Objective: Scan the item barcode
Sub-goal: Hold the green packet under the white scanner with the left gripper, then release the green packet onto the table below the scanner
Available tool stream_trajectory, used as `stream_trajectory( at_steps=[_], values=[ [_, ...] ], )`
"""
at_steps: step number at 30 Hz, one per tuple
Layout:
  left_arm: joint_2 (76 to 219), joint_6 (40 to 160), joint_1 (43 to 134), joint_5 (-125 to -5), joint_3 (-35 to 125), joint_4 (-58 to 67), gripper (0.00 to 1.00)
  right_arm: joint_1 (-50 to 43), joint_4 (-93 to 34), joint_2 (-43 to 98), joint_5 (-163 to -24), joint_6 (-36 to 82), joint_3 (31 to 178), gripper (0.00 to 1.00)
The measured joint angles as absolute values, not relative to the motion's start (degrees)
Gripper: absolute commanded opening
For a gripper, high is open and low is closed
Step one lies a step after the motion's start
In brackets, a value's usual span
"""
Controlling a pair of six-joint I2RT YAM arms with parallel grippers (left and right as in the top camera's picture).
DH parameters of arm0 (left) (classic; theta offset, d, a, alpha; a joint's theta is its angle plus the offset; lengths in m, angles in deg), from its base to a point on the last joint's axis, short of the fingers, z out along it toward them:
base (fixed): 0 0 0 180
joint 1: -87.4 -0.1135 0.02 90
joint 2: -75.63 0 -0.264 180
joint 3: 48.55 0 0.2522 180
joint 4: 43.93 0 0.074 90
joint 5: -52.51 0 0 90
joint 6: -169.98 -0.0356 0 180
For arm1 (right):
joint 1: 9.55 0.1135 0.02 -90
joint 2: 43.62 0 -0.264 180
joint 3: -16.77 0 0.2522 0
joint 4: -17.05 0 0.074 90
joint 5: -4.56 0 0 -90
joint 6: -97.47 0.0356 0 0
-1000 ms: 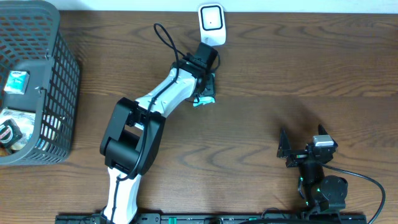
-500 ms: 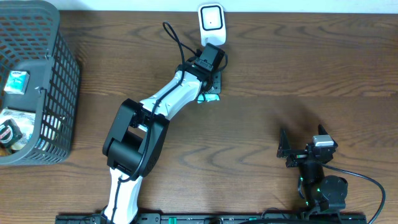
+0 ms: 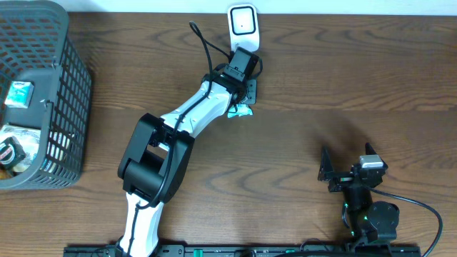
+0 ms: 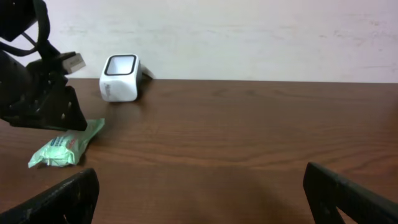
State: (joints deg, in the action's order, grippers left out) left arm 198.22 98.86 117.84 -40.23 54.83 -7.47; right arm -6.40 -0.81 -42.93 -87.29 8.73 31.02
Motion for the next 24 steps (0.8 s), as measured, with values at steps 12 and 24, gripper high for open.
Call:
stream_trajectory(
  at_steps=[12, 24],
  values=[
    [192.8, 97.24, 117.34, -40.6, 55.07, -5.92, 0.57, -6.4, -0.81, -42.93, -87.29, 8.73, 31.02, 0.99],
    [171.68, 95.49, 111.72, -40.56, 55.27, 0.11, 0.77, -6.4, -0.81, -42.93, -87.29, 8.75, 31.02, 0.99]
  ],
)
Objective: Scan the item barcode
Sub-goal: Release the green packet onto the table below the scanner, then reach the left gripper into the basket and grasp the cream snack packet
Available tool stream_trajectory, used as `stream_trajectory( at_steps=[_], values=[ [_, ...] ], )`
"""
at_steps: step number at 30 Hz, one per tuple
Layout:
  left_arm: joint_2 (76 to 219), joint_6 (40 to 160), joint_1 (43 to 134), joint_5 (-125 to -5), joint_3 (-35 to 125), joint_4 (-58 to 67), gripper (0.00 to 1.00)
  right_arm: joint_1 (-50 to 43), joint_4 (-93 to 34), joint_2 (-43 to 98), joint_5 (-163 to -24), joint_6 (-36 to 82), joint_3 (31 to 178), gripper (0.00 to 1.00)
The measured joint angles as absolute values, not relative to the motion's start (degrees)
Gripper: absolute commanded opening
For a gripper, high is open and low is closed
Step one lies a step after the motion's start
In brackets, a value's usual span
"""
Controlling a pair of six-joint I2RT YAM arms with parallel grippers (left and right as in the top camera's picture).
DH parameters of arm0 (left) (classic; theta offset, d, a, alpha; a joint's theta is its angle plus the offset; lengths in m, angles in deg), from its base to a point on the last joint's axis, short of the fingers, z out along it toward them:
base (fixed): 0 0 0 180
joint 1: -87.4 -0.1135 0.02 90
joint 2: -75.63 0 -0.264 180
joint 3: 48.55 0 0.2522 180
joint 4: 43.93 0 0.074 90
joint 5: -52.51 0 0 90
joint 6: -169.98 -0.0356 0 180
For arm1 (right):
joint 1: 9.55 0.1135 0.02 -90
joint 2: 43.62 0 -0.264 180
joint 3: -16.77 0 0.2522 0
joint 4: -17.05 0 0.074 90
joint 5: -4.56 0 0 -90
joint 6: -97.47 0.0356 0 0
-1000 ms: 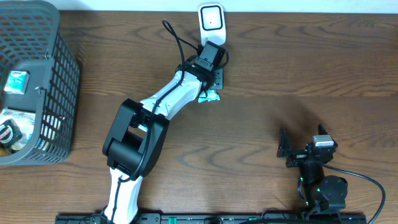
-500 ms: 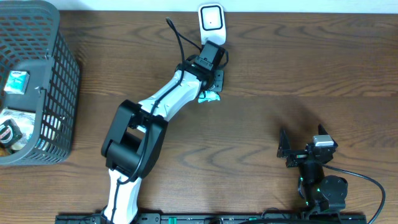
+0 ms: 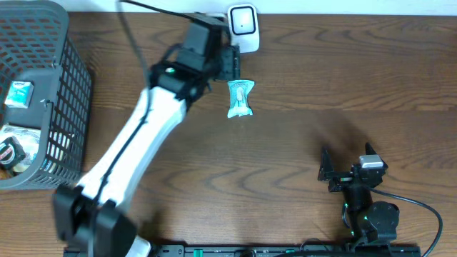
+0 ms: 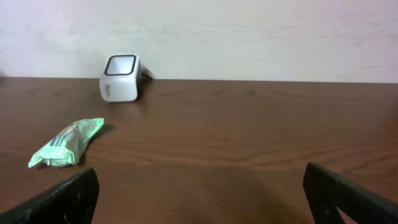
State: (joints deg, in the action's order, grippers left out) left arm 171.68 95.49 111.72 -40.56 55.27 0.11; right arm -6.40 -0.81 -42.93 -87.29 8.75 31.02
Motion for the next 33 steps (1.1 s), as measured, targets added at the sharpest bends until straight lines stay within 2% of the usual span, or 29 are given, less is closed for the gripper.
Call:
stream_trajectory(
  at_steps=[15, 33],
  values=[
    [156.56, 93.02, 95.85, -30.59, 55.27, 6.04, 0.78, -6.4, -0.81, -42.93, -87.31, 8.73, 31.02, 0.99],
    [154.37, 93.04, 69.34, -29.59, 55.27, 7.17, 0.79, -6.4, -0.81, -42.93, -87.29, 8.73, 31.02, 0.99]
  ],
)
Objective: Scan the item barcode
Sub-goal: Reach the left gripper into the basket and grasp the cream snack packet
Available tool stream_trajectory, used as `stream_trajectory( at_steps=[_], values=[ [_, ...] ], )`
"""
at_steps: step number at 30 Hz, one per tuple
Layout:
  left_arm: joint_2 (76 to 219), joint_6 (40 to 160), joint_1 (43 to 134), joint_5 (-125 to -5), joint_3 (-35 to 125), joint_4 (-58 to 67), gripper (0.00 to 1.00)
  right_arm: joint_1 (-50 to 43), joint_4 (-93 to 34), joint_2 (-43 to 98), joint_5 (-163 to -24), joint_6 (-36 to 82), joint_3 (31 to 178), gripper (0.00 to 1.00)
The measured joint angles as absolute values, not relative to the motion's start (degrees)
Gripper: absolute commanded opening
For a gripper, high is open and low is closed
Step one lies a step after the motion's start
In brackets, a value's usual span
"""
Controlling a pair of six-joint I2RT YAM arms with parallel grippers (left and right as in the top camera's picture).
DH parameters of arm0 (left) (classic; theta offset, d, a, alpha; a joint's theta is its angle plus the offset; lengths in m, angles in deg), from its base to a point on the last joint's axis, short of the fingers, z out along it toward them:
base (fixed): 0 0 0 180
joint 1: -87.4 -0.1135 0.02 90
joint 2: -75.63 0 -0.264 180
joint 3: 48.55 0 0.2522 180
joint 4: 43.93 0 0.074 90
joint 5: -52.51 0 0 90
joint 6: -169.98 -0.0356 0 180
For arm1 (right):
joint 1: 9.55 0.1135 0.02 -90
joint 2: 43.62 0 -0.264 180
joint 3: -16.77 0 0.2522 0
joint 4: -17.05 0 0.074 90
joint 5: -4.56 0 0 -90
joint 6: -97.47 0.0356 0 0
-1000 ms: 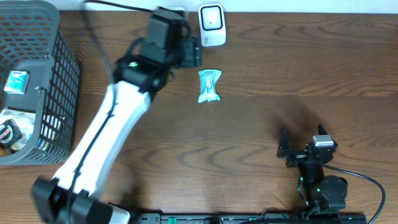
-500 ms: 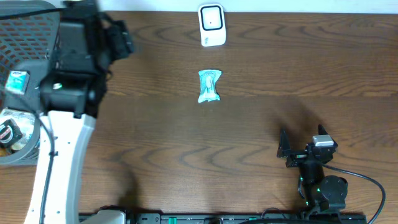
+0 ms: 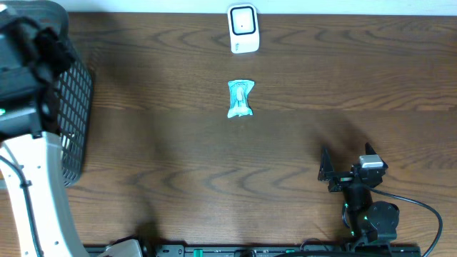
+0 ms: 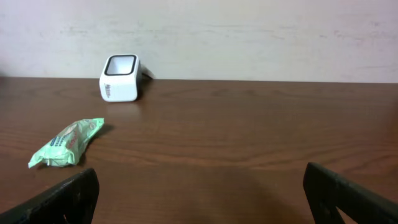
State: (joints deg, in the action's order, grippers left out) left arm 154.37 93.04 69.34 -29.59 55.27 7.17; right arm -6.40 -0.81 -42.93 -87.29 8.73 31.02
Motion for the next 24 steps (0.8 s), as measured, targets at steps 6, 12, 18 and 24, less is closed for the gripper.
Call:
stream_trajectory(
  at_steps=[6, 12, 18, 24],
  values=[
    [154.57, 95.01, 61.21, -29.59, 55.27, 9.01, 0.79, -6.4, -0.81, -42.93, -87.29, 8.73, 31.02, 0.99],
    [158.72, 97.46, 55.92, -29.57, 55.23, 11.96, 0.79, -6.4, -0.79, -42.93, -87.29, 8.75, 31.02, 0.99],
    [165.76, 100.15, 53.36, -29.59, 54.94, 15.04, 0.79, -6.4, -0.81, -42.93, -87.29, 8.73, 31.02, 0.99],
    [170.94, 104.1, 53.05, -29.59, 54.79, 21.38, 0.79, -6.4, -0.81, -42.93, -87.31, 8.75, 31.02, 0.99]
  ],
)
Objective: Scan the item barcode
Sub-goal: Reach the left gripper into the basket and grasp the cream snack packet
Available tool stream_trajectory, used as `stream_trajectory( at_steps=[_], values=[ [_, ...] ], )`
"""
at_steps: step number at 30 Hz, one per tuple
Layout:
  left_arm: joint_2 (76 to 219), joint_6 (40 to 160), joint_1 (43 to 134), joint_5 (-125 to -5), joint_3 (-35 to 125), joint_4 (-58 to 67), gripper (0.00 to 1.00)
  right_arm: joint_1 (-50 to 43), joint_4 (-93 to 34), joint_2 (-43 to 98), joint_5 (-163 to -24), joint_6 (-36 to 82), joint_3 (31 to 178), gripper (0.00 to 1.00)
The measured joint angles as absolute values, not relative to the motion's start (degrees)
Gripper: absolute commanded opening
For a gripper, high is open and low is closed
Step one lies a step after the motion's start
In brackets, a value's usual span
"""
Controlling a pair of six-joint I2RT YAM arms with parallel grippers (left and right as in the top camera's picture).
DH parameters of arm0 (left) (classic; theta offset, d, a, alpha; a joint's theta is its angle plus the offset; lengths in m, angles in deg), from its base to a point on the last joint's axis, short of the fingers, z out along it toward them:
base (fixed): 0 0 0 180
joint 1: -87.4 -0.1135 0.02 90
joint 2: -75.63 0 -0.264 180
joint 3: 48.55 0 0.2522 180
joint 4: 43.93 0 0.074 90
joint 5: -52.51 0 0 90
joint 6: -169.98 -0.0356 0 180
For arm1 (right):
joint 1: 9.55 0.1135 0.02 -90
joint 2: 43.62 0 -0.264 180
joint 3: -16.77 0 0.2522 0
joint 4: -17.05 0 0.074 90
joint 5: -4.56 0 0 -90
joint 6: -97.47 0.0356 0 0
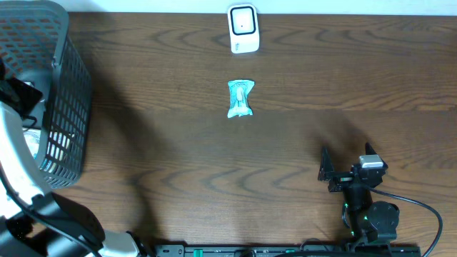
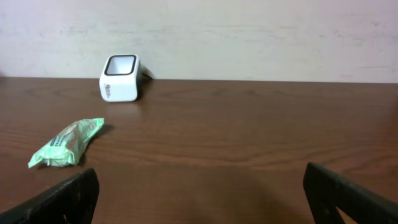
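The white barcode scanner (image 1: 243, 28) stands at the table's far edge, also seen as the scanner (image 2: 120, 78) from the right wrist. A green packet (image 1: 240, 98) lies flat on the table just in front of it, with no gripper near it; it shows as the packet (image 2: 65, 143) on the left. My left arm (image 1: 16, 143) runs up the left edge of the picture over the black wire basket (image 1: 68, 86). Its fingers cannot be made out. My right gripper (image 1: 348, 163) rests near the front right, open and empty (image 2: 205, 202).
The basket holds several small items, mostly covered by the left arm. A cable (image 1: 414, 203) loops from the right arm's base at the front edge. A pale wall (image 2: 249, 37) rises behind the table.
My left arm was over the basket's far left corner and now lies lower along its left side, leaving the far rim in sight. Packet, scanner and right gripper are unmoved.
My left gripper was at the green packet in front of the scanner. Then it was left of the scanner with the packet lying free on the table. Then the arm was over the basket, and now it is down at the basket's left side.
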State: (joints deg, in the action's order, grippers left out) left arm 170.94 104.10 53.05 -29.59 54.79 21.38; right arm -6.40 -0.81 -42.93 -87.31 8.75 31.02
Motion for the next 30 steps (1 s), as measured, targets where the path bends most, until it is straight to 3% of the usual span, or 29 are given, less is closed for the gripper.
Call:
stream_trajectory(
  at_steps=[30],
  values=[
    [192.16, 114.11, 48.42, -25.17, 54.74, 27.92, 0.8, -6.4, -0.81, -42.93, -87.29, 8.73, 31.02, 0.99]
  ],
)
